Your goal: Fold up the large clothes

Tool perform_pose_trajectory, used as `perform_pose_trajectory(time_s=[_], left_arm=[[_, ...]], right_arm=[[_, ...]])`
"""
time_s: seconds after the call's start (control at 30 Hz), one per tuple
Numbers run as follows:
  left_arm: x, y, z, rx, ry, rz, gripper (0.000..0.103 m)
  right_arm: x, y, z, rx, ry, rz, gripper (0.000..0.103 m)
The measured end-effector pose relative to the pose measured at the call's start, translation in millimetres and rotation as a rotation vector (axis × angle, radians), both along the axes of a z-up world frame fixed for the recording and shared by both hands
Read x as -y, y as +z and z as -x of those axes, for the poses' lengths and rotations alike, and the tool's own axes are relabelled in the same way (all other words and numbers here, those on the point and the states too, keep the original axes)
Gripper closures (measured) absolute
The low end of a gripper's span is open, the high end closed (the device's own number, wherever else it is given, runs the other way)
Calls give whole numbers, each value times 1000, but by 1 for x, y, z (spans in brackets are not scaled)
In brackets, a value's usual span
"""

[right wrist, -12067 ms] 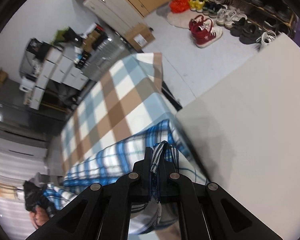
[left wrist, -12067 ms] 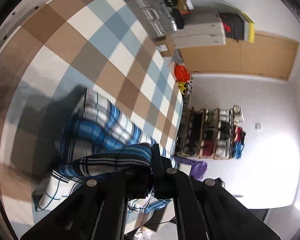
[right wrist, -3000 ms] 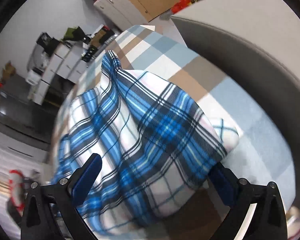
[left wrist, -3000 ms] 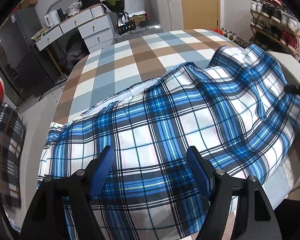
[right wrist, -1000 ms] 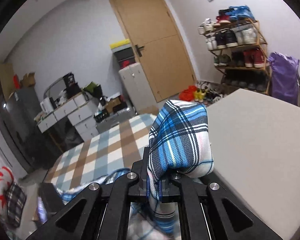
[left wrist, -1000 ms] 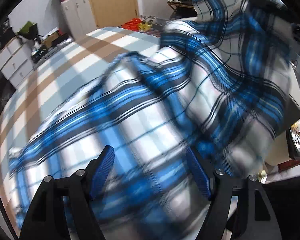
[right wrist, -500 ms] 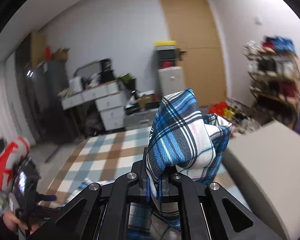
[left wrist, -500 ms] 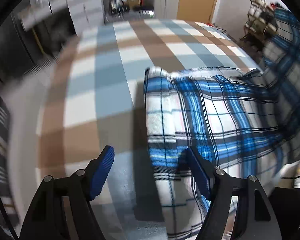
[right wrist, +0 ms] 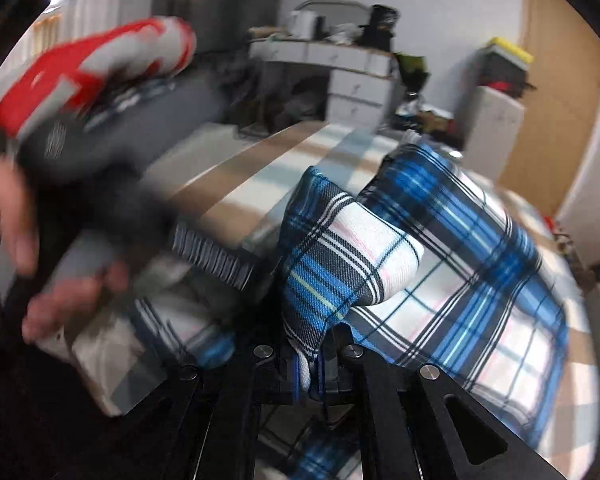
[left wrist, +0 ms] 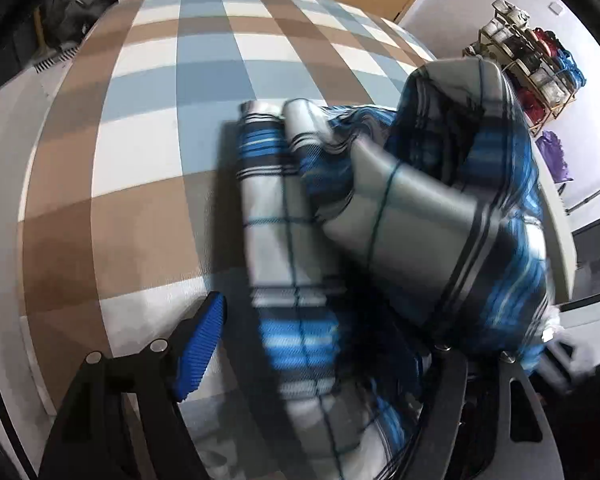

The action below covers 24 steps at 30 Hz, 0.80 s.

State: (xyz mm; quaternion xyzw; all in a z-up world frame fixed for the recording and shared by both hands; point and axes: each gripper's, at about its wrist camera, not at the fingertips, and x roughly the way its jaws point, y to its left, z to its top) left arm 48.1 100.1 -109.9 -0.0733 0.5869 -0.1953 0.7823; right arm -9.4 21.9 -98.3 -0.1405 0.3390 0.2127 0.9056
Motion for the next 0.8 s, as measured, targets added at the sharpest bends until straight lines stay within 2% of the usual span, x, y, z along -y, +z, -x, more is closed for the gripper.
perform_pose_trajectory(time_s=[0.07,0.17,0.3,0.37,0.4,0.43,0.47,0.5,0.53,0.6,0.67,0.7,0.77,0.8], left_arm=[[-2,-1,1,-19,12,35,31],[-5,-2,1,-55,25,130,31],[-9,-5,4,-88,44,233,31],[-8,-10,5,-115,41,248,31],[-7,-9,6,-107,31,232,31],[-9,-6,5,-105,37,218,31],[-14,-4,4,-100,57,217,31],[-19,-2,3,-103,71,221,31],[-23,0,4,-103,88,224,31],[-36,18,16,-48,124,258,31],[-49,42,18,17,162,287,31],[-53,58,26,62,177,333,31],[-55,78,33,116,178,408,30],[-47,89,33,125,158,414,30]], right_arm=[[4,-2,0,-13,19,-31,98],[13,7,-3,-11,44,-80,98],[26,24,-10,-69,101,-273,97],[26,25,-13,-89,122,-321,93],[24,20,-14,-107,138,-322,86],[21,15,-16,-129,156,-318,72],[18,8,-17,-169,181,-318,62],[13,0,-16,-225,207,-315,44],[9,-4,-15,-253,219,-311,37],[5,-10,-10,-271,243,-310,32],[8,-9,-6,-297,281,-356,22],[9,-9,-6,-325,304,-389,16],[13,-10,-8,-377,330,-450,13],[15,-12,-9,-407,335,-493,13]])
